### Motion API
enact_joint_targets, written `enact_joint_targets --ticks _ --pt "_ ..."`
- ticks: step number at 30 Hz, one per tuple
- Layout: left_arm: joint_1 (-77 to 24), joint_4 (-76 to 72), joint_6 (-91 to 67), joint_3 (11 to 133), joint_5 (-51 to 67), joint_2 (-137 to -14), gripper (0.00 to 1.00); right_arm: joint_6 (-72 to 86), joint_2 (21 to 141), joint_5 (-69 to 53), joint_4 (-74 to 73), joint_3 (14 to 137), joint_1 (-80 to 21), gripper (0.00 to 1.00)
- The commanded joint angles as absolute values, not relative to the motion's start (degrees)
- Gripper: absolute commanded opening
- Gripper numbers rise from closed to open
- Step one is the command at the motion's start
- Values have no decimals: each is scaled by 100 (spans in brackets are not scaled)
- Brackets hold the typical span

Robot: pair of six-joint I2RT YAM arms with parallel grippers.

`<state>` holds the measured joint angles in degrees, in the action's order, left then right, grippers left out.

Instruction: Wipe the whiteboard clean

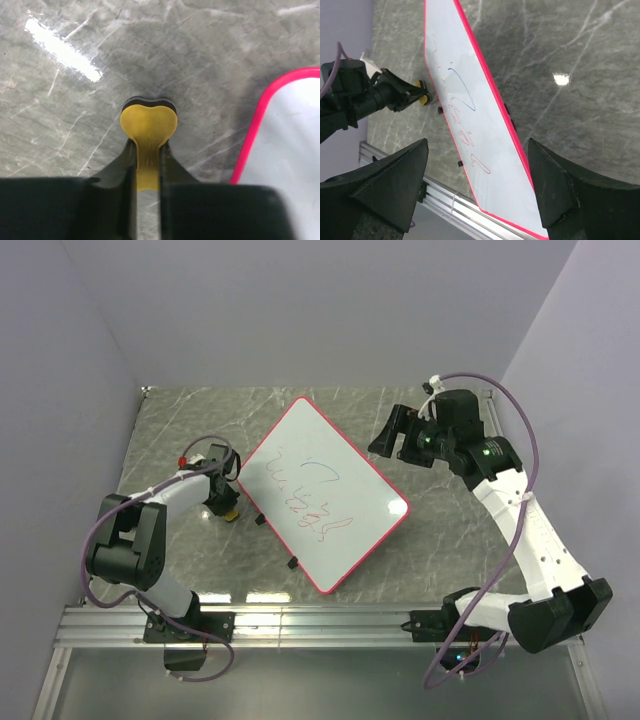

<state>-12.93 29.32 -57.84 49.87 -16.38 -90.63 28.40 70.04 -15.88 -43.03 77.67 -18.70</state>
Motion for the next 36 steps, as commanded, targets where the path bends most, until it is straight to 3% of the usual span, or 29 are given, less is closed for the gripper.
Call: enact_joint_targets --ticks 1,3,12,22,24,28,29,31,36 --pt "-1222 2716 -5687 4729 -1538 -9185 8 2760 7154 -1898 -4043 8068 -1828 87" --pt "-1222 2733 -5599 4711 -1538 -9141 0 2777 7268 -2117 -3860 8068 -1819 87" --pt "-1230 3286 -5098 4868 -1196 -7597 0 2751 8216 -3146 -3226 8165 -1828 84" --pt "-2010 3068 -4676 5545 140 -6443 0 2426 8903 -2909 -3217 8526 -1793 79" --pt "-2362 2665 -4685 5607 543 -6486 0 2434 8956 -2996 -3147 8429 -1793 72" --pt "-2996 2092 -4632 5809 967 -6819 0 2470 8991 -3313 -3006 8008 -1802 28" --pt "-3128 2022 -4614 5879 975 -6925 0 2461 8956 -3331 -2997 7920 -1819 22" --pt "-3506 1855 -4588 6142 993 -7267 0 2435 8886 -3340 -2953 7675 -1819 18" --pt "-4173 1644 -4605 6967 966 -8127 0 2277 8657 -3243 -2979 7348 -1819 19"
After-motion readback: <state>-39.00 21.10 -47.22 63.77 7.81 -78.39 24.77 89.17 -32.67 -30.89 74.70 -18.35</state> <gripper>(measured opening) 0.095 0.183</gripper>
